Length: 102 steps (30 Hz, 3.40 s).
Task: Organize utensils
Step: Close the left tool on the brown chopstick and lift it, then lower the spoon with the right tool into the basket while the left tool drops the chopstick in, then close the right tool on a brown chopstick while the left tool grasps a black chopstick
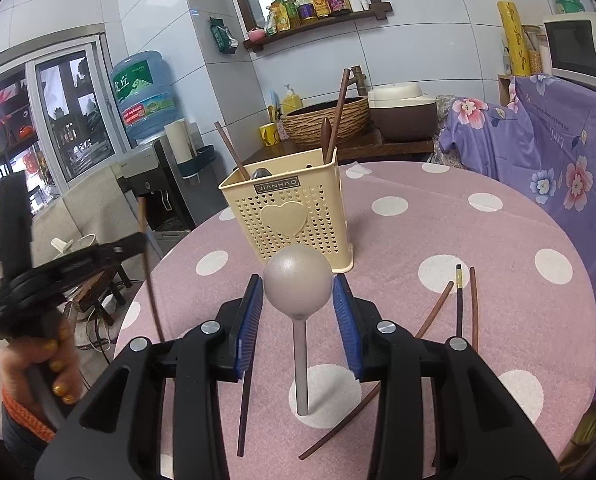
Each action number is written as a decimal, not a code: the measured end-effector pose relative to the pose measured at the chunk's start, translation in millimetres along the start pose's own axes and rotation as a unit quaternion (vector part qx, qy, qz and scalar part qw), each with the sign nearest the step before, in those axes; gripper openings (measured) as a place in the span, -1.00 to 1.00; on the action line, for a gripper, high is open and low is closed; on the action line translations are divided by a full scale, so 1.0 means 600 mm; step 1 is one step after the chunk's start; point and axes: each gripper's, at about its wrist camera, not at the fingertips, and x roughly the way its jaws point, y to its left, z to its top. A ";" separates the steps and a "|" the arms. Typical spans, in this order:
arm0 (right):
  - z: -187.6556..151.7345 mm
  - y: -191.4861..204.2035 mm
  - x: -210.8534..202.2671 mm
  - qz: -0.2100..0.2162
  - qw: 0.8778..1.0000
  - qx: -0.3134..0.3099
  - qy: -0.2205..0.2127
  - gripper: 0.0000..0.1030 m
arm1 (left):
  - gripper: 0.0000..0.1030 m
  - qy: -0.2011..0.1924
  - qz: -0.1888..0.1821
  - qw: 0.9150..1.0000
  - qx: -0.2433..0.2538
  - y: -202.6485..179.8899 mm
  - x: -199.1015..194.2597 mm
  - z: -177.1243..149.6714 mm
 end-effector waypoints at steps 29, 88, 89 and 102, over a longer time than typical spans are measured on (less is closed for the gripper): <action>0.255 0.060 0.007 0.002 0.993 -0.051 -0.107 -0.28 | -0.85 -0.162 -0.063 0.985 0.005 -0.061 -0.030 0.247; -0.043 -0.231 0.063 -0.197 0.973 0.057 0.107 -0.13 | 0.24 0.125 0.028 0.992 0.017 0.002 0.126 -0.089; -0.045 -0.230 0.066 -0.193 0.973 0.059 0.111 -0.16 | 0.24 0.131 0.027 0.991 0.022 -0.001 0.131 -0.092; -0.037 -0.244 0.147 -0.183 0.969 0.041 0.159 -0.48 | 0.04 0.186 0.032 0.981 0.038 -0.014 0.191 -0.105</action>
